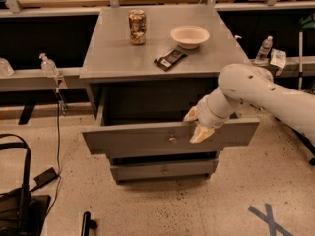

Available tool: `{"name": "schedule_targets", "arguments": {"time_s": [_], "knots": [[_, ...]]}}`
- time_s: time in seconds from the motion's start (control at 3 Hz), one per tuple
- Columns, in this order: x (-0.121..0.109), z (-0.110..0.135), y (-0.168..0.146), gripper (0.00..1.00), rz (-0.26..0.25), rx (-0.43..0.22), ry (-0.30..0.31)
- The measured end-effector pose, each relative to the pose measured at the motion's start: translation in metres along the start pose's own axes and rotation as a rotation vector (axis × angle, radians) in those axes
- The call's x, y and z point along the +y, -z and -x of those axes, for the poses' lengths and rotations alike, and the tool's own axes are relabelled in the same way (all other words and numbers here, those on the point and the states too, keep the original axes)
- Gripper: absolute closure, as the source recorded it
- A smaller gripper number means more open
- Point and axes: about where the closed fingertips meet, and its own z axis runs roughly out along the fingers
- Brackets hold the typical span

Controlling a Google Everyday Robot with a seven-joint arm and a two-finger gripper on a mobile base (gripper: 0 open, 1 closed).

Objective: Open top drawer

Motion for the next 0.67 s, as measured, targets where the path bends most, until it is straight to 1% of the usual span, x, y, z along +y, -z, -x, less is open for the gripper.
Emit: {"name": "schedule_targets", "arguments": {"time_s": [0.33, 0.67], "knots": [[0.039, 0.004, 0.017, 0.49, 0.051, -0.012, 0.005], [0.09, 0.004, 0.038, 0.49, 0.123, -0.015, -0.012]]}}
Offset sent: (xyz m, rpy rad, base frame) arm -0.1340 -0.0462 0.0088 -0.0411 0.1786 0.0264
